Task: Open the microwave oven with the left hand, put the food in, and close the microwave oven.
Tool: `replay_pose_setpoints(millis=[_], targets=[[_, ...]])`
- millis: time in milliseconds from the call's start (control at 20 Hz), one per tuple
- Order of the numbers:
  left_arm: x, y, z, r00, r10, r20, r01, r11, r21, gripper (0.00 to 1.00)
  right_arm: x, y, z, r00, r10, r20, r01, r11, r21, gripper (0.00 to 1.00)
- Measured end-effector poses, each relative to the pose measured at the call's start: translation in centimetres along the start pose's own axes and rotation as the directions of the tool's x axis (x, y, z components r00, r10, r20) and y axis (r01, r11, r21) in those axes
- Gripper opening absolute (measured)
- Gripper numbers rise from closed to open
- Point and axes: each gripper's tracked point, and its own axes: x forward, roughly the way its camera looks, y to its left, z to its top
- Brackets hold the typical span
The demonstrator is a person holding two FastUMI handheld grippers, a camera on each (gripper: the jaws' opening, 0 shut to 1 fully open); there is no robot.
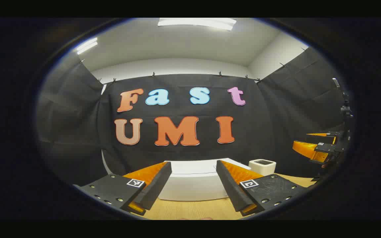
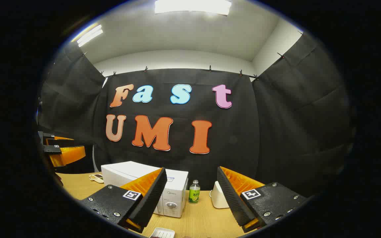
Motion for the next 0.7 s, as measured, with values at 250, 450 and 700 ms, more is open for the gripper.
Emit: replay_pose_setpoints(millis=[250, 450, 700], targets=[[-0.3, 0.0, 0.0, 1.000, 0.002, -0.001, -0.002, 1.000, 0.005, 0.88, -0.1, -0.3, -0.1, 1.000, -0.005, -0.005, 0.005, 1.000, 0.003, 0.95], [-0.5, 0.2, 0.1, 1.000, 0.004, 0.002, -0.004, 1.000, 0.003, 0.88, -0.4, 0.1, -0.3, 1.000, 0.002, -0.009, -0.002, 1.000, 0.016, 0.95], [-1.0, 0.7, -0.1, 1.000, 0.013, 0.002, -0.013, 1.000, 0.003, 0.92, -0.6, 1.0, -0.8, 1.000, 0.017, -0.020, -0.017, 1.000, 0.008, 0.95]])
